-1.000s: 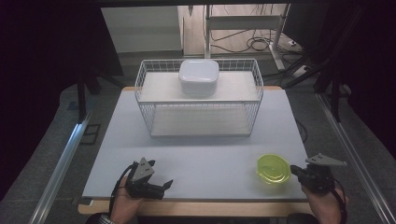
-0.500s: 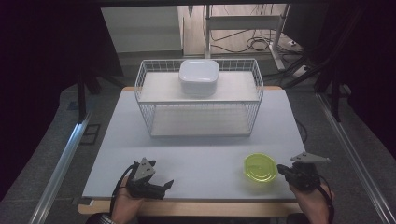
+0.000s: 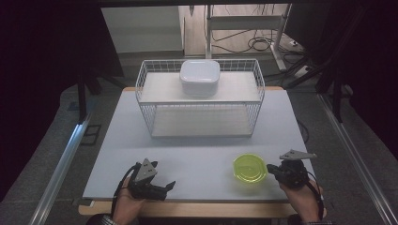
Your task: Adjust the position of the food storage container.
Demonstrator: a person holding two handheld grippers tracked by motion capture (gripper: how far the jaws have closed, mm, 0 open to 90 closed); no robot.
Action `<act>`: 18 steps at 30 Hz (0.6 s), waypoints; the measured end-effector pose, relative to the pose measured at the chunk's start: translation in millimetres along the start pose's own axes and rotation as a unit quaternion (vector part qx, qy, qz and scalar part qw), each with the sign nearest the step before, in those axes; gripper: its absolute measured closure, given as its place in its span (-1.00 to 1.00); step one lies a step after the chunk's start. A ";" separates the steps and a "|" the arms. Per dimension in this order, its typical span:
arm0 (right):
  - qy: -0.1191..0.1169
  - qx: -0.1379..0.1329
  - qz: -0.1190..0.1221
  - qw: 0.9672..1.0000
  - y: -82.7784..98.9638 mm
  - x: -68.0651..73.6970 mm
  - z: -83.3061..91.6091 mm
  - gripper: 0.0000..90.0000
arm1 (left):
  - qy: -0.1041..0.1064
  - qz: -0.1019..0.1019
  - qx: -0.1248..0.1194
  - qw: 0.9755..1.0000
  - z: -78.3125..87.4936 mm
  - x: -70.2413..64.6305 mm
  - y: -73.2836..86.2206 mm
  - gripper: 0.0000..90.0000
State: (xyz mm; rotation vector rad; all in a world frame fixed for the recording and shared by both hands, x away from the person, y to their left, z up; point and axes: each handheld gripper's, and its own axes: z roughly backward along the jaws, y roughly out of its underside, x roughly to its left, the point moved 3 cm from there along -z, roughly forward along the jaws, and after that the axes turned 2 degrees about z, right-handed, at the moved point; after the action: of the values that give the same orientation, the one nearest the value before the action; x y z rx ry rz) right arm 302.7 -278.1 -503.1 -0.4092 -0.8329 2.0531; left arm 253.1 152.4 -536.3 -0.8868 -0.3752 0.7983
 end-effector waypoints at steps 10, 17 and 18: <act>-0.018 0.018 -0.008 1.000 7.0 0.2 -7.7 0.98 | 0.000 0.000 0.001 1.000 0.2 0.1 0.4 -0.90; -0.040 0.029 -0.020 0.999 12.5 2.7 -13.2 0.98 | 0.000 -0.002 0.003 1.000 -0.5 -0.1 0.6 -0.89; -0.040 0.029 -0.014 0.999 11.2 4.6 -15.4 0.98 | 0.000 -0.003 0.004 1.000 -0.6 -0.3 0.6 -0.90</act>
State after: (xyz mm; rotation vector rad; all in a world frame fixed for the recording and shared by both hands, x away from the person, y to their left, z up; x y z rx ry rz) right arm 301.9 -272.6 -521.9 -0.2835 -0.8203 2.0734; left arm 253.0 152.1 -537.1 -0.8776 -0.3743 0.7927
